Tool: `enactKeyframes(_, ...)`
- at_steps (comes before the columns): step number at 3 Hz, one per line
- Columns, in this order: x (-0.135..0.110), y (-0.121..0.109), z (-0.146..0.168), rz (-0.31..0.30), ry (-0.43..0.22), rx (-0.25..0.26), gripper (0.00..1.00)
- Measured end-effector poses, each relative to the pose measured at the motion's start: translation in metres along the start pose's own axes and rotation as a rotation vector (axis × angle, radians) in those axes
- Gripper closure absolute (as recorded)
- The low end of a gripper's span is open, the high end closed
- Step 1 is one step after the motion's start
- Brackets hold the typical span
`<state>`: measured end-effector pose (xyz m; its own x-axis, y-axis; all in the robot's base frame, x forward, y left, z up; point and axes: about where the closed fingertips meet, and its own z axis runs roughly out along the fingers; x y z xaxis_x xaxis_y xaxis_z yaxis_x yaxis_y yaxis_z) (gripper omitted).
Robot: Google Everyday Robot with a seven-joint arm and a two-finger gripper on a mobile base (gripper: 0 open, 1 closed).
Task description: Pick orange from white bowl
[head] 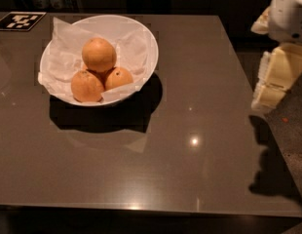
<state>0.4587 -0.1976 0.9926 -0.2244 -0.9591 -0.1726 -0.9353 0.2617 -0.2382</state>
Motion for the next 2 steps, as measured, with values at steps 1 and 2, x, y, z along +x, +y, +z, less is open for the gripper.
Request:
enactKeyframes(1,-0.0448,-0.0228,-0.0037,-0.066,0.008,0.017,0.0)
enactKeyframes(2,-0.0449,-0.0231,-0.0038,-0.066,0.007,0.019,0.0)
